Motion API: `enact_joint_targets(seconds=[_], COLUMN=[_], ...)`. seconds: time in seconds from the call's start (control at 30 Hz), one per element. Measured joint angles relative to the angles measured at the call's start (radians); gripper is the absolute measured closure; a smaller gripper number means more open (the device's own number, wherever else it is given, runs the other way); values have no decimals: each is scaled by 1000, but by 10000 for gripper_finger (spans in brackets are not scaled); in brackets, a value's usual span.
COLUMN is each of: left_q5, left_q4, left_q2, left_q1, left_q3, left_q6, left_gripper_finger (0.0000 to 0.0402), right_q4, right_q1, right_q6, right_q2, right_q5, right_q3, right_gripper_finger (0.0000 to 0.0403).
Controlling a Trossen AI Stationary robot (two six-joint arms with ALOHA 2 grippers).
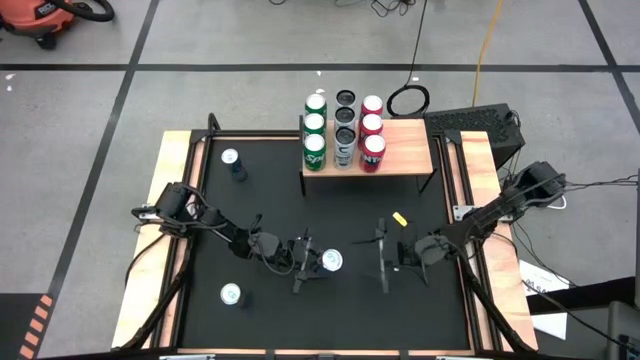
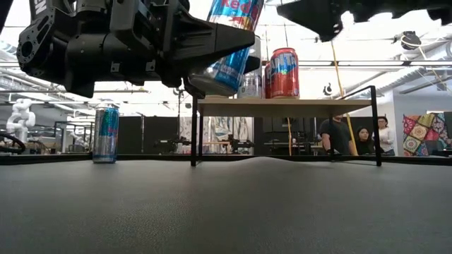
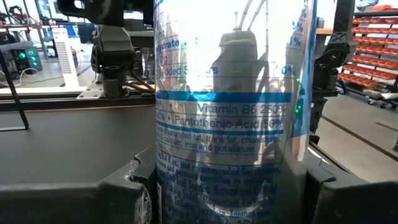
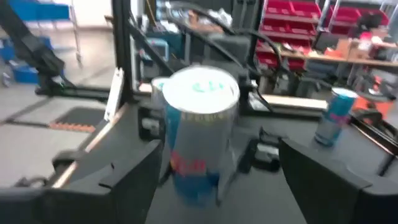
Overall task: Place canned beverage on shelf
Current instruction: Put the right blue soda can on the shelf
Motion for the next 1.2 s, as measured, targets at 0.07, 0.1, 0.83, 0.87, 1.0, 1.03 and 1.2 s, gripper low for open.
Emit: enact_joint_targets(seconds=[0.07,0.1,0.83,0.87,1.0,1.03,1.2], left_q5=[0,0,-1,-1,-5,-6,-6], left_q4=[0,0,-7,-8,-10,-11,-17], left_q2=[0,0,0,-1,-1,-1,-1], left_q1=[-1,0,5,5,5,5,5], left_q3=[0,0,0,0,0,0,0], left_q6=[0,0,-1,-1,-9,-9,-8], left_gripper_finger=[192,192,192,192,187,182,173], right_q4=[82,121,307,305,289,284,280], right_q1=[-15,-19,-81,-82,-93,-95,-95], right_q6=[-13,-17,-5,-2,22,25,30], right_q2=[39,59,302,302,300,300,300], right_q5=[-42,-57,-144,-144,-147,-150,-150], right_q3=[0,0,118,118,118,118,119], right_gripper_finger=[87,85,174,186,205,205,201])
